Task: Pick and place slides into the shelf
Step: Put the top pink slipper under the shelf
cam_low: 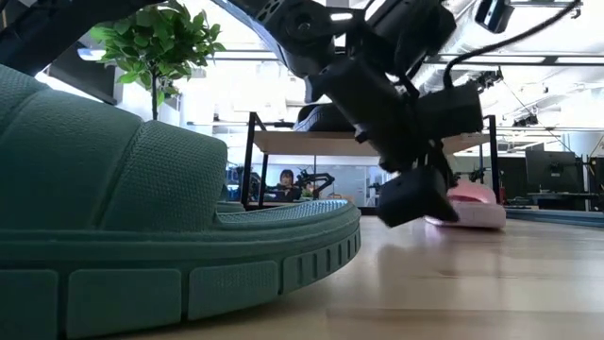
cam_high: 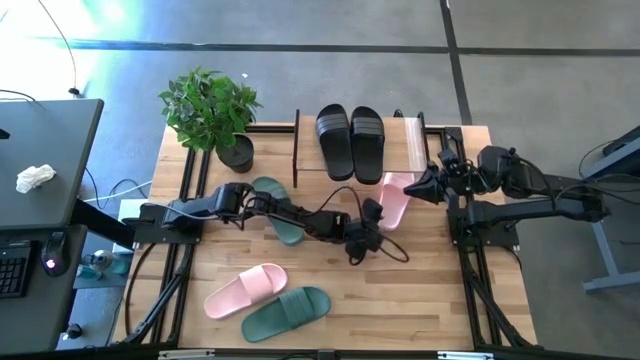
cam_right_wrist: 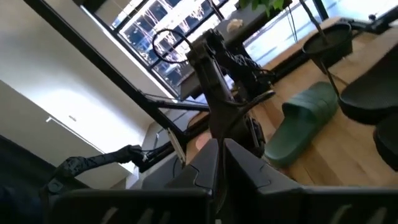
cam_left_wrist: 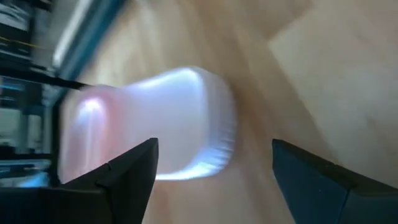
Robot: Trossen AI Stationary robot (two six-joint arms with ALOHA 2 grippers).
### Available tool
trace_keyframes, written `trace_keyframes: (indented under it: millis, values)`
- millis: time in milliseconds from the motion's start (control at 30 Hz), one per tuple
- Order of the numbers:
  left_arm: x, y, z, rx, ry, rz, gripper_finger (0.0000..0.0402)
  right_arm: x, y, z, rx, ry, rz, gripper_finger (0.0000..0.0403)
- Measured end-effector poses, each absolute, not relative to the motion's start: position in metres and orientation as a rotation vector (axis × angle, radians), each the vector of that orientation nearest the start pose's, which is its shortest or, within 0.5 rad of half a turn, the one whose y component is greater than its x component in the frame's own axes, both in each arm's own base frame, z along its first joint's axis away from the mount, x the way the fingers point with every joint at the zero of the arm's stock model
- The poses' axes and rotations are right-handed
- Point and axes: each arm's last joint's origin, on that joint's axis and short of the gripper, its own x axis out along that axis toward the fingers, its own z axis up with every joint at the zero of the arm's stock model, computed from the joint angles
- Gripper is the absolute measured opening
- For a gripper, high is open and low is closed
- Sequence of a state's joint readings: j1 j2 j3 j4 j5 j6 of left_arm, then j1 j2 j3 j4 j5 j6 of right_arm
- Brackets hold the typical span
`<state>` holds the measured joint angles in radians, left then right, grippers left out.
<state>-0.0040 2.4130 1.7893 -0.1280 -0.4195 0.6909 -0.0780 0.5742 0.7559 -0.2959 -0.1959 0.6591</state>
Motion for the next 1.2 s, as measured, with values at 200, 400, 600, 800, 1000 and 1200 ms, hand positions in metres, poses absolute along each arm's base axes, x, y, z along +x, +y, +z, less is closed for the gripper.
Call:
trace_keyframes:
  millis: [200,400,600,800,1000,1200]
  values:
    - [0.515,-0.004,0.13,0.671,0.919,0.022,0.0292,0.116,-0.001,0.328,0.778,0.29,0.072,0.0016]
    - [0.516,-0.025,0.172,0.598,0.929,-0.099,0.0271,0.106,0.005,0.313,0.82,0.454,0.033,0.0016]
    - [0.5,-0.044,0.21,0.558,1.031,-0.231,0.0222,0.094,0.01,0.3,0.849,0.595,-0.069,0.0016]
    - [0.479,-0.059,0.25,0.57,1.084,-0.328,0.0153,0.096,0.018,0.282,0.8,0.75,-0.267,0.0003]
    - [0.454,-0.06,0.289,0.599,1.059,-0.435,0.0079,0.127,0.042,0.244,0.761,0.809,-0.294,0.0001]
    - [0.433,-0.058,0.335,0.569,0.893,-0.571,0.0012,0.14,0.062,0.199,0.788,0.781,-0.433,0.0]
